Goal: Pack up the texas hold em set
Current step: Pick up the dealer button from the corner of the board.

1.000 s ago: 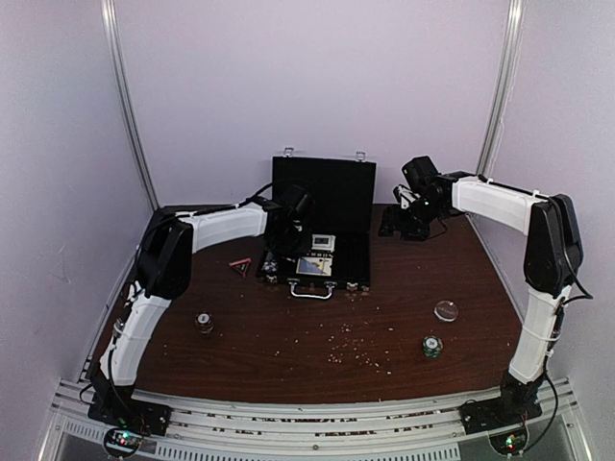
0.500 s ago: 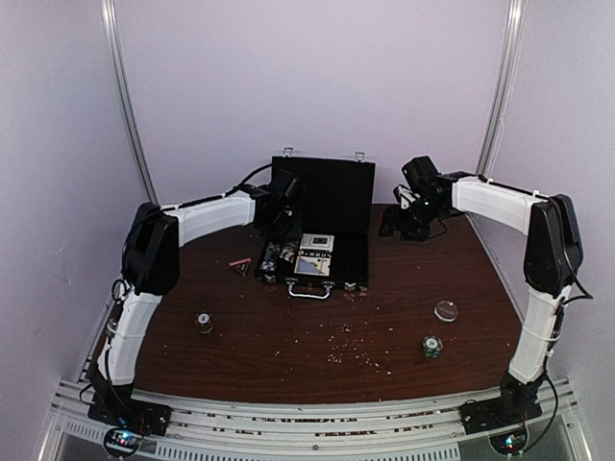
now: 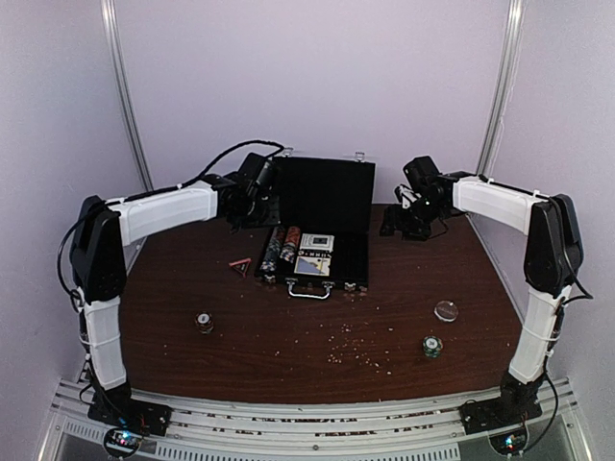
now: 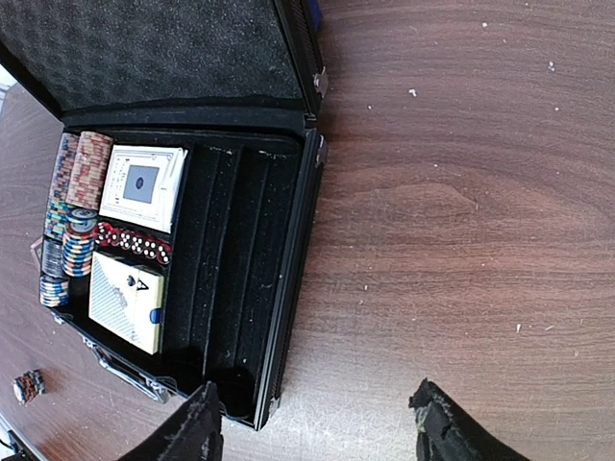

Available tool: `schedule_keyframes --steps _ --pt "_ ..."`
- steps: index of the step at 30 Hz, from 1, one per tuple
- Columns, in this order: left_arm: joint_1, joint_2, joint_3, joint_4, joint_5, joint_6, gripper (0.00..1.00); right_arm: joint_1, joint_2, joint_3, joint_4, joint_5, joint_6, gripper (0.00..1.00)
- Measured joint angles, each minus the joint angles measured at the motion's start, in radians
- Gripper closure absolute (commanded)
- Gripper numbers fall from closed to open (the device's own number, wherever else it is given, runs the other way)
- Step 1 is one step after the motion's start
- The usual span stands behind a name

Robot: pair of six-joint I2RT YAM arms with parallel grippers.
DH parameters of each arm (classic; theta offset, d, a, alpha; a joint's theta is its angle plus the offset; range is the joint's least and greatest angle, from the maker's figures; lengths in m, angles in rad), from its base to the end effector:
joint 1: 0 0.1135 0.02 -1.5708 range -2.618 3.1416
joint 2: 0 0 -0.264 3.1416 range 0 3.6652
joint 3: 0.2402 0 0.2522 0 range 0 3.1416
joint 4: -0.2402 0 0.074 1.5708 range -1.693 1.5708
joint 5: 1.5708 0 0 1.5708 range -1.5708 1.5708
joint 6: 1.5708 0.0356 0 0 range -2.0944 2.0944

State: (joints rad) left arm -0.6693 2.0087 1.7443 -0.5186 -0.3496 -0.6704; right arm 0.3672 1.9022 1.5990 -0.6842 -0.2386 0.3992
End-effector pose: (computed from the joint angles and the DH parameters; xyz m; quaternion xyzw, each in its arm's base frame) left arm 0.3685 -0.2760 0.2707 -0.0672 0.9093 -0.1088 0.3960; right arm 0.3866 0.1577 0.2566 -0.0190 0.9514 0.2125 0.2222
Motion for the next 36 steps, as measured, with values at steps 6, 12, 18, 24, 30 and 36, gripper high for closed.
schedule_keyframes --steps 6,12,18,24,30,36 --pt "0.0 -0.092 -0.198 -0.001 -0.047 -0.04 0.36 -0.004 0.0 0.0 -0.002 0.011 -0.004 0.31" --pt "0.0 -0.173 -0.349 -0.02 -0.066 -0.149 0.29 -0.021 -0.023 -0.033 -0.018 0.082 -0.008 0.31" --pt "0.0 -0.243 -0.372 -0.121 -0.135 -0.253 0.23 -0.085 -0.162 -0.241 -0.027 0.151 -0.011 0.3" --pt "0.0 -0.269 -0.332 -0.263 -0.208 -0.298 0.11 -0.099 -0.26 -0.423 -0.049 0.228 -0.01 0.29" --pt "0.019 -0.317 -0.358 -0.283 -0.195 -0.285 0.08 -0.1 -0.303 -0.536 -0.059 0.261 0.047 0.28" --pt "0.142 -0.376 -0.43 -0.173 -0.121 -0.192 0.08 -0.101 -0.338 -0.618 -0.068 0.259 0.129 0.23"
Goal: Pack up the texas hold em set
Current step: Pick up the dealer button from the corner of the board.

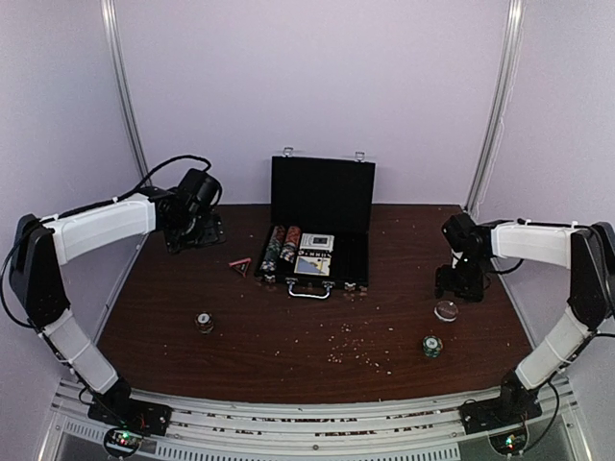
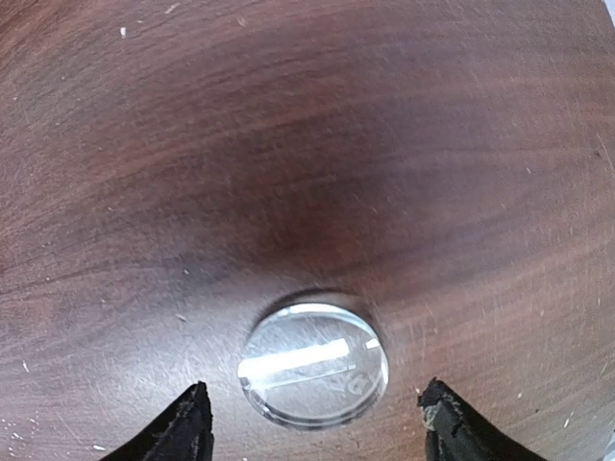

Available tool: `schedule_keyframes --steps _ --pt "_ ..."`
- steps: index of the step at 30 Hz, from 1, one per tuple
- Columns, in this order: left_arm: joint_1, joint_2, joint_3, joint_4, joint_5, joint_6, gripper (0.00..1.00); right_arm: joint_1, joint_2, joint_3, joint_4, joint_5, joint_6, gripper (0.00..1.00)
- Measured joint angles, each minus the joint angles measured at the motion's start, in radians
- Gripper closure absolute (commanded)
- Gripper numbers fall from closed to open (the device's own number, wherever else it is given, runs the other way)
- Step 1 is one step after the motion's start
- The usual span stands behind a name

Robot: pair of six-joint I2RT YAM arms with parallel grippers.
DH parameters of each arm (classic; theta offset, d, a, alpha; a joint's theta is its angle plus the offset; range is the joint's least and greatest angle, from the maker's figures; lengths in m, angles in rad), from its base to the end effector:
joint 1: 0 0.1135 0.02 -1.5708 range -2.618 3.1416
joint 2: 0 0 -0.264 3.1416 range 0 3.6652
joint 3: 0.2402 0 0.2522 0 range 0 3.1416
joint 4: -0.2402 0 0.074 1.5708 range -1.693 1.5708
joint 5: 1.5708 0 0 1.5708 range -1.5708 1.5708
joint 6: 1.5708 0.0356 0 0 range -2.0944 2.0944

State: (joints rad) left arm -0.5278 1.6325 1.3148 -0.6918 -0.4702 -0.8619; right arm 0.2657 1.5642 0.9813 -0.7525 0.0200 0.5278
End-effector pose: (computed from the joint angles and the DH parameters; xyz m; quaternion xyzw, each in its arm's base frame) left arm 0.3053 -0.1593 0.2680 -0.2190 0.9107 -0.0005 0.3502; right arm 0.2717 0.0732 0.1862 0.1309 0.9844 0.0362 0.1121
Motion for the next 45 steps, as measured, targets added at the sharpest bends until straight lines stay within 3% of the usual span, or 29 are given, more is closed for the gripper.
schedule_keyframes --steps 6,16,45 --pt "0.107 -0.065 -0.016 0.153 0.005 0.144 0.08 0.0 -0.05 -0.043 0.018 -0.006 0.062 0.19" --pt "0.13 -0.081 -0.1 0.303 0.001 0.234 0.08 -0.001 -0.059 -0.1 0.038 -0.041 0.108 0.19" --pt "0.13 -0.008 -0.063 0.362 0.022 0.338 0.08 0.064 0.034 -0.085 0.013 -0.019 0.109 0.28"
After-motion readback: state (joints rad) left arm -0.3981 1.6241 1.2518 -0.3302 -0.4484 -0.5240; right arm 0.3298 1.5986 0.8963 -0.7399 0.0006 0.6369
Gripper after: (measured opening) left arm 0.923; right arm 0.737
